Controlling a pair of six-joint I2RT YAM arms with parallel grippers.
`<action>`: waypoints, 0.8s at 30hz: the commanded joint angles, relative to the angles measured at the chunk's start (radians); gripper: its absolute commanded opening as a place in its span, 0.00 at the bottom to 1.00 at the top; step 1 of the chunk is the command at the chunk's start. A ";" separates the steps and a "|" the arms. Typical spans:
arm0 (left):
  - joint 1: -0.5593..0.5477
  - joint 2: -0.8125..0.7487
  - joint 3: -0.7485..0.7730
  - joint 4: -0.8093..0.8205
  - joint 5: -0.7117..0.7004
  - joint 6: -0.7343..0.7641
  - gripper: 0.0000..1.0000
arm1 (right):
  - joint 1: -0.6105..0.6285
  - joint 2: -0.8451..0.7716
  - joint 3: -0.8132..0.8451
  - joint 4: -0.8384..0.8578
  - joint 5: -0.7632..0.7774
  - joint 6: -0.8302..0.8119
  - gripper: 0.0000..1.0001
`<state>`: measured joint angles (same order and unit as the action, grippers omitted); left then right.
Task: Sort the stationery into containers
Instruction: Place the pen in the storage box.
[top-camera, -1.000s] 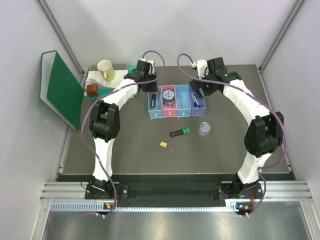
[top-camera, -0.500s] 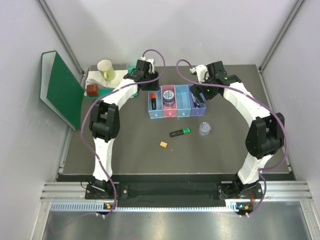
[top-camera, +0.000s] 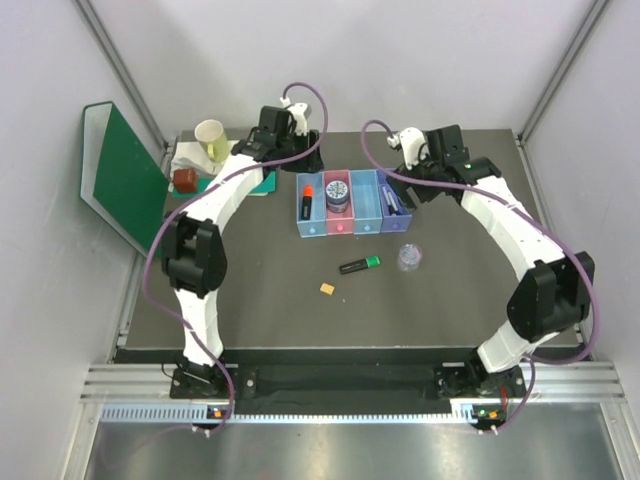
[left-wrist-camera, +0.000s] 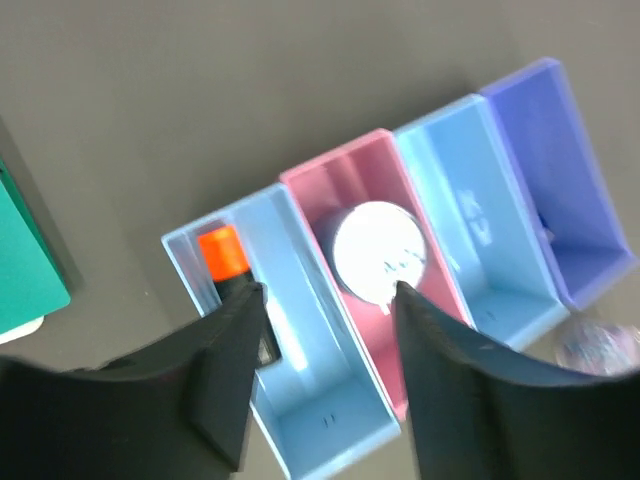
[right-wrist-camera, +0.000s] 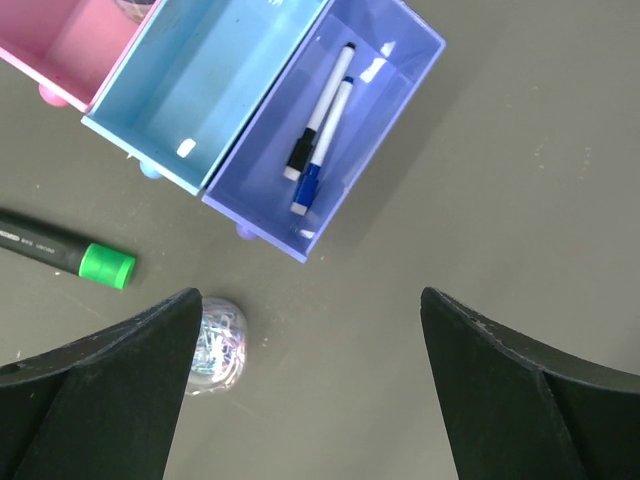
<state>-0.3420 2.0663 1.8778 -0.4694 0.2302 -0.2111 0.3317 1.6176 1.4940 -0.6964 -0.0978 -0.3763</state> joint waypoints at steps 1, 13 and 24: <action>-0.005 -0.166 -0.071 -0.002 0.106 0.122 0.64 | 0.009 -0.142 -0.040 0.028 0.044 -0.025 0.91; -0.052 -0.235 -0.104 -0.097 0.181 0.248 0.80 | -0.003 -0.366 -0.213 -0.005 0.043 -0.036 1.00; -0.159 -0.330 -0.198 -0.178 0.166 0.430 0.94 | -0.010 -0.444 -0.279 0.006 0.070 -0.064 1.00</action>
<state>-0.4431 1.8336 1.7142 -0.6159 0.4019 0.1085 0.3283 1.2308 1.2297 -0.7193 -0.0463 -0.4198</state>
